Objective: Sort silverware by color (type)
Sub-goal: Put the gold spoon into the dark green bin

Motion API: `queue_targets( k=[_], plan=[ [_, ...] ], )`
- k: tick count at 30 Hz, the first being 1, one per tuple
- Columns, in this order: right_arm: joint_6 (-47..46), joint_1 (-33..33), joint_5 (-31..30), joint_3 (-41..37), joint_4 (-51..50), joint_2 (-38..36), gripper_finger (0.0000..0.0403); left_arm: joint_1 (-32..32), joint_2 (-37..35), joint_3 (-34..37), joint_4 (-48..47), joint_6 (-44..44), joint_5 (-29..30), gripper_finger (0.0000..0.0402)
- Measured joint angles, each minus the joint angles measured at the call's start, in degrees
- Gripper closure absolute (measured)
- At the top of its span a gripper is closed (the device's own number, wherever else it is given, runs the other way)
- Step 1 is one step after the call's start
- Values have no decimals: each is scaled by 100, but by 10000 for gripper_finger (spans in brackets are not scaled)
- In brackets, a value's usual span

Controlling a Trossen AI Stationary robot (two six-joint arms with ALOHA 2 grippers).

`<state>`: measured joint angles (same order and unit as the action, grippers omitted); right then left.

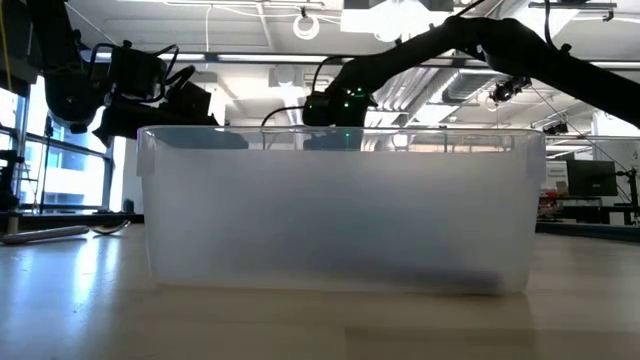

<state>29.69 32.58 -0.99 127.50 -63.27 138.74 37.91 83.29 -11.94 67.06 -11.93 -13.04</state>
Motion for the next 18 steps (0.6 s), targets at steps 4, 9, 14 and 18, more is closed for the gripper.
queue_targets(
  k=[4,9,14,18],
  plan=[
    [-157,-20,7,-7,-92,-225,317,0,0,0,-45,-94,-85,401],
    [-395,-13,760,-109,-12,-617,386,0,0,-14,-65,-150,-158,401],
    [-645,-71,997,-1417,1052,-1305,393,0,0,-126,-258,-147,-171,401],
    [-1135,-223,811,-3123,2795,-2302,400,0,2,-250,-437,-47,-264,401]
  ],
)
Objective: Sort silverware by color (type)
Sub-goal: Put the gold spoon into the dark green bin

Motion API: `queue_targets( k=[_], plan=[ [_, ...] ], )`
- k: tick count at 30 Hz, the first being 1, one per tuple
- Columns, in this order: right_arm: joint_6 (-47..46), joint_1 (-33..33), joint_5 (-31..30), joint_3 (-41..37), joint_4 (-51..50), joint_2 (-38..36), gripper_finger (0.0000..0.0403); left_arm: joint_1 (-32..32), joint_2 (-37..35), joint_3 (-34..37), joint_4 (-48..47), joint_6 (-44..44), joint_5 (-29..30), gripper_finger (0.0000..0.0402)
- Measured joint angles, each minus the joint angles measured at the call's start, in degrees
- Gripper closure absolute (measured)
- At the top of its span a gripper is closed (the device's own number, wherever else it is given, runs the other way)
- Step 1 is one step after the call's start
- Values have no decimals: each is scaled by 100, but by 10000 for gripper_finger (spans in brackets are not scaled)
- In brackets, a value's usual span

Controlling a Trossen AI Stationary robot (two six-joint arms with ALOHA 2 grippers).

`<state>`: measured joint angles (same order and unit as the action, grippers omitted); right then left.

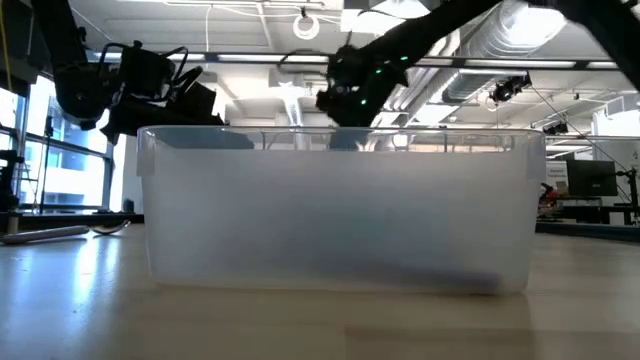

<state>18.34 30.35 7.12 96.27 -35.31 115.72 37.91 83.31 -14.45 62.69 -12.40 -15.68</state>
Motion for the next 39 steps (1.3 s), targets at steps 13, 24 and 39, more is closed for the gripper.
queue_targets(
  k=[13,24,39],
  plan=[
    [-1574,-191,-1238,-4785,3307,-3799,402,1,0,-2085,-4912,219,2182,392],
    [-1599,-190,-1615,-6384,3717,-6009,403,552,0,-3336,-8697,-226,2492,297],
    [-1546,-186,-1605,-7139,4203,-6408,403,1585,858,-3340,-8339,-505,2198,238]
  ],
)
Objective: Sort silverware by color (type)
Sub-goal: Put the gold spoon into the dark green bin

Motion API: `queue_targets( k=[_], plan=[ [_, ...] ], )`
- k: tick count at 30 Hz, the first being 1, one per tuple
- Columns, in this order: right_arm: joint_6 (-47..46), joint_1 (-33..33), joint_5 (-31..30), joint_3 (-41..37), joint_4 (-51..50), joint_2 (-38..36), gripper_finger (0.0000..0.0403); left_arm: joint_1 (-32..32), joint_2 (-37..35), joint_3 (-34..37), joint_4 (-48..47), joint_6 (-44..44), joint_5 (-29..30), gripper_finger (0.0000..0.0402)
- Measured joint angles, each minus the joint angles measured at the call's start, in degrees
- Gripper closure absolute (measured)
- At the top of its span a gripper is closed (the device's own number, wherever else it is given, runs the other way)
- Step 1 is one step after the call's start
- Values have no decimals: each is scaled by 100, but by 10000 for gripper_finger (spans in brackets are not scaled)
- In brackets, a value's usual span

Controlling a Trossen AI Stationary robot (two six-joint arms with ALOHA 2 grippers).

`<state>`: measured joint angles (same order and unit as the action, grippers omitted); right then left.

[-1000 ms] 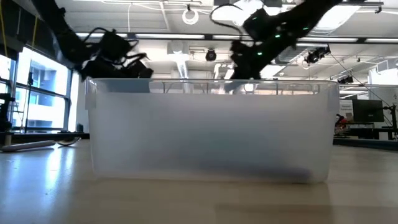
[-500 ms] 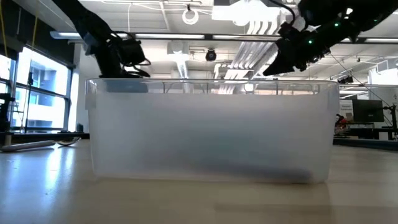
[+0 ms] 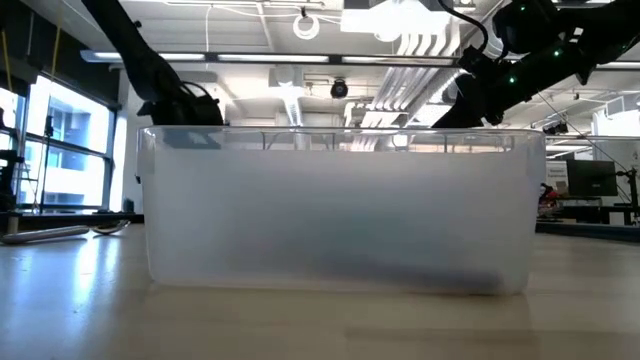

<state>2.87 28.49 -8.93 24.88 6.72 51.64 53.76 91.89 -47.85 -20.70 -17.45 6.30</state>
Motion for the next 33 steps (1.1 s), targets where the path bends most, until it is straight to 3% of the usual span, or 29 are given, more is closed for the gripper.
queue_targets(
  k=[7,16,20,25,33],
  plan=[
    [-33,2,7,0,-1,0,403,30,520,-102,384,105,22,258],
    [-48,0,7,0,-15,0,403,29,683,-224,45,549,-61,363],
    [-48,0,7,0,-43,0,403,-73,668,-236,-132,1129,-31,391],
    [-50,0,7,2,-43,0,403,-330,410,-200,-511,1789,-141,398],
    [-50,0,7,7,-43,2,403,-880,-651,-211,-874,1795,-258,400]
  ],
)
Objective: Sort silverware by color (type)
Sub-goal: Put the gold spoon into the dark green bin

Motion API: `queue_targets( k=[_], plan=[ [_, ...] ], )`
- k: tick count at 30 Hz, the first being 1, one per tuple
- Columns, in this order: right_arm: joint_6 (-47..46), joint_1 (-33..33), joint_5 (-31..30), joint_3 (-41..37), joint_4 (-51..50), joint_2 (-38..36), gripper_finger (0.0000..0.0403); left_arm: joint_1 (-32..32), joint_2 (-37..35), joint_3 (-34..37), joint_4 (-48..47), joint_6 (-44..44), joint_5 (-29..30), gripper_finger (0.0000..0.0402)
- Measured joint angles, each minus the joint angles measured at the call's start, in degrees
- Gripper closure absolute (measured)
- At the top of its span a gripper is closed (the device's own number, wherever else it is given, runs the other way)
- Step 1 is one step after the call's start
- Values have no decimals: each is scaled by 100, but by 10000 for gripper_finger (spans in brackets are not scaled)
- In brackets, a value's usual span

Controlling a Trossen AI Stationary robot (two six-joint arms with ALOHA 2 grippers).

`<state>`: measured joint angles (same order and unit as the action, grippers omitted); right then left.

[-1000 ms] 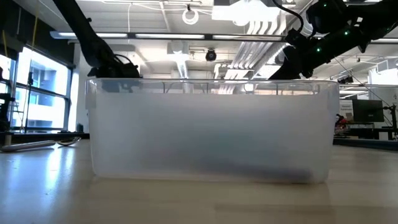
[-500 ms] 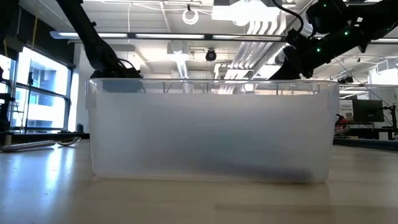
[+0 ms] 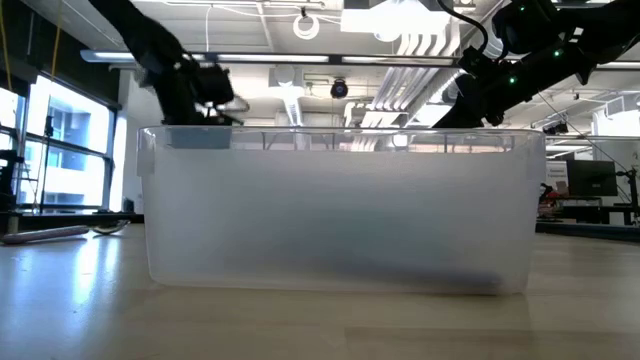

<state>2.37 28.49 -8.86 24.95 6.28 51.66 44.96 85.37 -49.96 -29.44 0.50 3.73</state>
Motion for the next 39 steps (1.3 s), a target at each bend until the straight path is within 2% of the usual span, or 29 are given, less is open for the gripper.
queue_targets(
  k=[4,8,15,21,26,32,39],
  plan=[
    [0,0,0,0,1,0,403,-477,-432,-416,-267,-300,-196,400],
    [0,0,0,0,13,0,403,-1209,-370,-1198,-507,-220,-136,401],
    [68,0,-117,4,-166,0,403,-2174,394,-2710,-513,427,-126,401],
    [128,1,-332,4,-439,-52,403,-2774,1311,-3496,-364,1018,-350,401],
    [170,118,-500,-184,-257,-299,403,-3048,2076,-3890,-306,1219,-929,401],
    [109,521,-459,-520,-137,-774,403,-3231,2687,-4086,-288,1418,-858,401],
    [63,522,-417,-520,-200,-973,403,-3289,3112,-4143,67,1418,-837,401]
  ],
)
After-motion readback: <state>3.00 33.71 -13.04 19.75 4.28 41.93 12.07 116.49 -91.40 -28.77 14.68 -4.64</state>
